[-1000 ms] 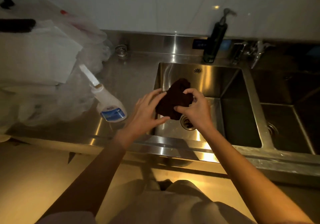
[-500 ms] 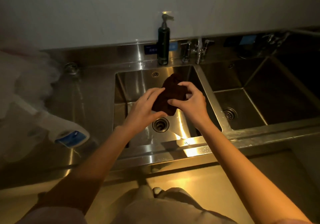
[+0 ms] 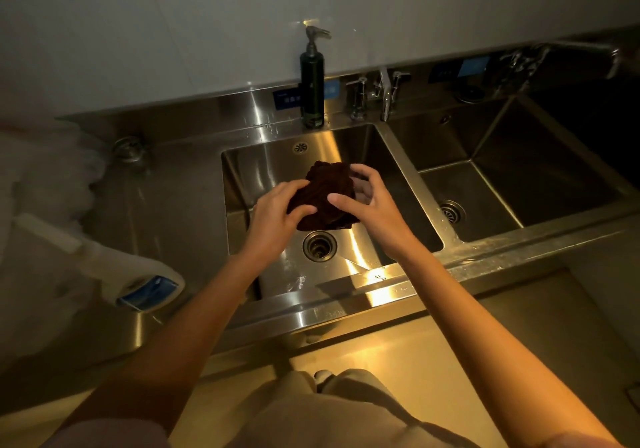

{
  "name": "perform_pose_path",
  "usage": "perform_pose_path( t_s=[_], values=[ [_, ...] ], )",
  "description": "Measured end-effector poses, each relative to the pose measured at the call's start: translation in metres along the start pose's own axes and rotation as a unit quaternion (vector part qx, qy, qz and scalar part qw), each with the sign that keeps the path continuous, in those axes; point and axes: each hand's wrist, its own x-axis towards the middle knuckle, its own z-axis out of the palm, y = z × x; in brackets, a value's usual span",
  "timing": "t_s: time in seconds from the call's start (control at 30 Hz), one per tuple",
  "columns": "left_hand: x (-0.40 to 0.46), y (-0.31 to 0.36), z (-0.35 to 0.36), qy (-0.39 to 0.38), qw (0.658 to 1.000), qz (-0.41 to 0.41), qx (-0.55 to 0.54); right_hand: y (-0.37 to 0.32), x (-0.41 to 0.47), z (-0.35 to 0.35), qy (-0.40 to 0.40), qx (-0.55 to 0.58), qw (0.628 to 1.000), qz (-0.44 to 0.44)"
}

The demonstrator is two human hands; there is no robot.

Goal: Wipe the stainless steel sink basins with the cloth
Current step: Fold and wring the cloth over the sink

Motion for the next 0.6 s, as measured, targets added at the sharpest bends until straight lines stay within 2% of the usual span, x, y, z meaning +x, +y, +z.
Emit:
perform_pose_path(
  t_s=[0.17,0.33,0.43,0.5,0.6],
  values=[
    [0.002,-0.002,-0.008,0.019,0.995,-0.073,-0.06,0.011,0.0,0.008,-0.044,-0.052,0.998,0.002],
    [0.003,-0.003,-0.008,0.024,0.986,-0.12,-0.116,0.015,0.001,0.022,0.009,-0.207,0.976,-0.071],
    [0.003,-0.005,-0.009,0.022,0.983,-0.131,-0.123,0.012,0.004,0.025,0.031,-0.245,0.966,-0.076],
    [0.002,-0.008,-0.012,0.019,0.983,-0.133,-0.127,0.008,0.006,0.025,0.008,-0.219,0.973,-0.067],
    [-0.002,-0.012,-0.014,0.017,0.986,-0.119,-0.118,-0.001,0.012,0.032,-0.027,-0.086,0.996,0.017]
  ],
)
